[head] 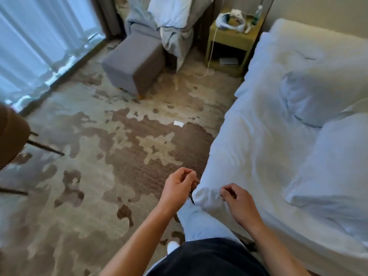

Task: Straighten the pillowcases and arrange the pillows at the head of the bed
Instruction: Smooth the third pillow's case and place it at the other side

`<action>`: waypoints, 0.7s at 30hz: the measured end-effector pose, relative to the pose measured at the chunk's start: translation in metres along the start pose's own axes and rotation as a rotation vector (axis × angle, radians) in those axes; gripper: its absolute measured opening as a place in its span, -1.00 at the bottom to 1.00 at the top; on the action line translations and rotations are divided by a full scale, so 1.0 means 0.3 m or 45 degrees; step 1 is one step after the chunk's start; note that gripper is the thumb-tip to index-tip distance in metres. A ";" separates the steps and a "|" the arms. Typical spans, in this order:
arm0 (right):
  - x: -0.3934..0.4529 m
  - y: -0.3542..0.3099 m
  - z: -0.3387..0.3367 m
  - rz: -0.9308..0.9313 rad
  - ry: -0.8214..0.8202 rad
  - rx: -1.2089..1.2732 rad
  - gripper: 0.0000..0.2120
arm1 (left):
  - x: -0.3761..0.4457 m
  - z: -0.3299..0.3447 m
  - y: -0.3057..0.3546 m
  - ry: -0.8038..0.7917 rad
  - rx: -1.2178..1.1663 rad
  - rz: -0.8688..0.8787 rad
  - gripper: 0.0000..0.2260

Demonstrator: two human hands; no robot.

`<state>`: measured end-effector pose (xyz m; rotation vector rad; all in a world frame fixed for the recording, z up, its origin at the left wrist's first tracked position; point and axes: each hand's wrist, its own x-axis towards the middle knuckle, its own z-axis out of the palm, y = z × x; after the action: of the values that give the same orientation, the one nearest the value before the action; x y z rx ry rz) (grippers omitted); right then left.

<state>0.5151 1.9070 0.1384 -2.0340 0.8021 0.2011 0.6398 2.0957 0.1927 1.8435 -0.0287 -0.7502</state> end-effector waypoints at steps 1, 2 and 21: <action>0.073 -0.025 0.008 0.015 0.024 0.046 -0.87 | 0.086 -0.021 0.029 -0.023 0.017 0.013 -0.86; 0.146 -0.052 0.017 0.028 0.036 0.086 -0.87 | 0.165 -0.042 0.054 -0.039 0.040 0.018 -0.86; 1.522 -0.708 -0.321 0.065 0.272 0.232 -0.86 | 1.532 -0.182 0.637 -0.291 0.367 -0.061 -0.86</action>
<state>0.9833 1.6979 0.1450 -1.8839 0.9693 -0.0608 1.0969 1.8968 0.1473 2.0250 -0.2523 -1.0308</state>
